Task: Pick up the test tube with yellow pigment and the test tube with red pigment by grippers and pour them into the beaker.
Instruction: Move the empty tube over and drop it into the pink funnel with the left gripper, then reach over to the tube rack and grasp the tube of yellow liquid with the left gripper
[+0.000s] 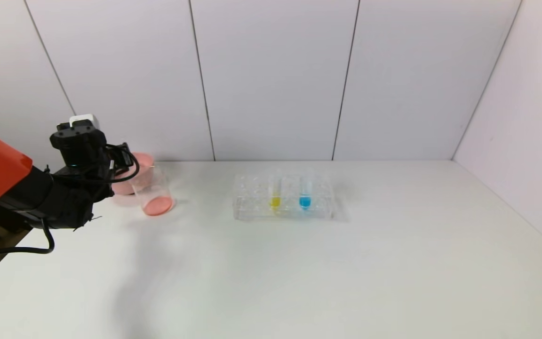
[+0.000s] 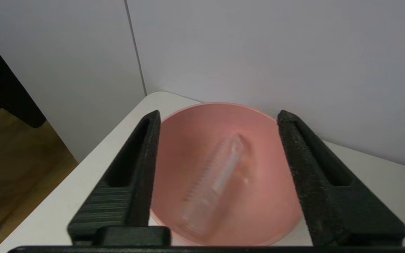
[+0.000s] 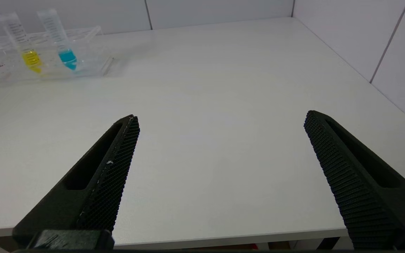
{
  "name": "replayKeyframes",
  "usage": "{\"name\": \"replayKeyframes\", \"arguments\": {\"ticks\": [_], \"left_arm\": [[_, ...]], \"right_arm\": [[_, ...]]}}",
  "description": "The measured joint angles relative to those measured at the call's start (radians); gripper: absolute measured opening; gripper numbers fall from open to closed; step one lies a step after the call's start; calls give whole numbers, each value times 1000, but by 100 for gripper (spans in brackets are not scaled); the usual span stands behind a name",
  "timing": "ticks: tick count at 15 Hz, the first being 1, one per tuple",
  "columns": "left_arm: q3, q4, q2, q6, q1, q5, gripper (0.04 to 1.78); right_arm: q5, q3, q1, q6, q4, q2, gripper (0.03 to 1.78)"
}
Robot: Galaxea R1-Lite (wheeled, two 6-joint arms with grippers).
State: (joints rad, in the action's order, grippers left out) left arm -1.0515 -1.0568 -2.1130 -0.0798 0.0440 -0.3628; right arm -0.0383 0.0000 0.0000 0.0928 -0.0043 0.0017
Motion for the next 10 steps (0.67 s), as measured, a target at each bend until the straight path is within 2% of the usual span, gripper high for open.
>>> {"name": "replayKeyframes", "arguments": {"ticks": [2,4,6,10], "left_arm": [[0,-13,5,3,0,-2,149],[3,-18,29,3,0,7,168],[5,-8,66,3,0,57,176],[21,58,162,12,0,179,176]], "right_arm": [[0,0,0,0,0,0,171],[0,0,0,0,0,0,171],[0,0,0,0,0,0,171],[0,0,0,0,0,0,171]]}}
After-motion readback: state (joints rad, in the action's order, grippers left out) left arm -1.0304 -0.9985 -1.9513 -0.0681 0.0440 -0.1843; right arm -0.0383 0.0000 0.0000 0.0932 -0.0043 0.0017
